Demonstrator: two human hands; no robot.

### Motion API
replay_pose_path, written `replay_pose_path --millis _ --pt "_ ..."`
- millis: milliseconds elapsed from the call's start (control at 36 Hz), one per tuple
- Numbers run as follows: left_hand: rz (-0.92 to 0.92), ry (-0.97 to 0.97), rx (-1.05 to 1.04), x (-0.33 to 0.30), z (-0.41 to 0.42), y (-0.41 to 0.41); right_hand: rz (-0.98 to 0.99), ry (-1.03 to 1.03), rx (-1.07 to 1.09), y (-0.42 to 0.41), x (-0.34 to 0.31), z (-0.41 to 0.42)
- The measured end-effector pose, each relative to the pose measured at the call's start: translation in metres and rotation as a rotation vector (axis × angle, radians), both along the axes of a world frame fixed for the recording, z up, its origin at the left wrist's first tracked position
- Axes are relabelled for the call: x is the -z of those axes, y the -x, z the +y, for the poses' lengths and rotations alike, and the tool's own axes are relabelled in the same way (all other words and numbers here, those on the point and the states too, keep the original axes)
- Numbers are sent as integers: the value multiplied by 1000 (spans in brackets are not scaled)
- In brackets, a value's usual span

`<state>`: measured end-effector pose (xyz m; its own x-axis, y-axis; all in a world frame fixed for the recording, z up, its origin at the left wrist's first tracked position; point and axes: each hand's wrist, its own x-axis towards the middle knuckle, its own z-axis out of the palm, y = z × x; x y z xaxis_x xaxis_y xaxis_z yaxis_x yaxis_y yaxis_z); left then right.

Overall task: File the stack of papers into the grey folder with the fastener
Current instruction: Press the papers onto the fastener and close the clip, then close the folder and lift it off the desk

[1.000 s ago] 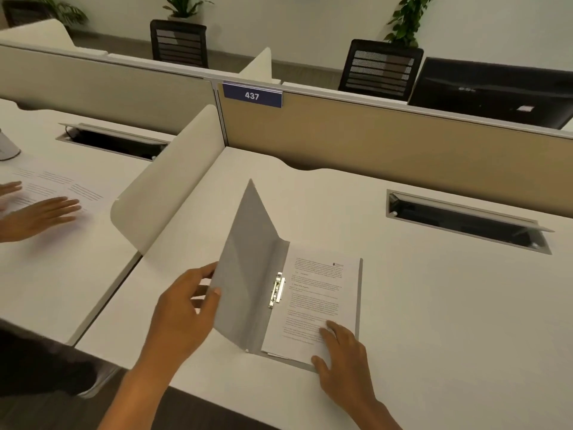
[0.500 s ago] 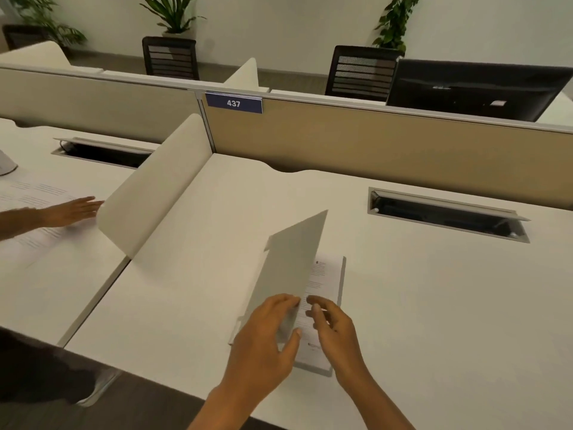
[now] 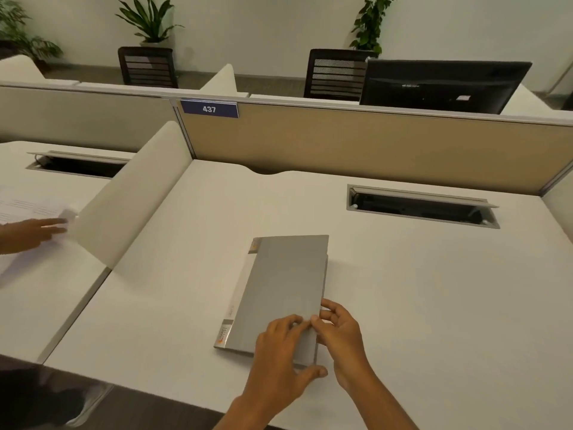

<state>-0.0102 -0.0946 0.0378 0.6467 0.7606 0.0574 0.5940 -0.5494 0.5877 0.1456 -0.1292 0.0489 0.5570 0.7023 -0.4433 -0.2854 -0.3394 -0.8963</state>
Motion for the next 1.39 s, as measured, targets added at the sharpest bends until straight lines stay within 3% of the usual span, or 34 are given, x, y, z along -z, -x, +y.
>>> replay_pose_path --millis 139,250,472,722,833,1083,1389 --pt "8 49 -59 12 13 15 -36 78 1 -3 23 -2" --pt "-11 47 -225 17 35 37 -136 141 -37 -4 35 -3" --pt "164 167 -558 38 78 80 -438 217 -191 2 49 -4" --pt "121 329 -643 55 93 95 -666 203 -341 16 62 -8" --pt "61 383 -647 54 92 90 -686 204 -349 17 64 -7" --pt "-278 648 -695 41 99 84 -668 152 -266 15 65 -8" --pt "-436 878 -654 34 103 87 -345 189 -20 12 56 -9"
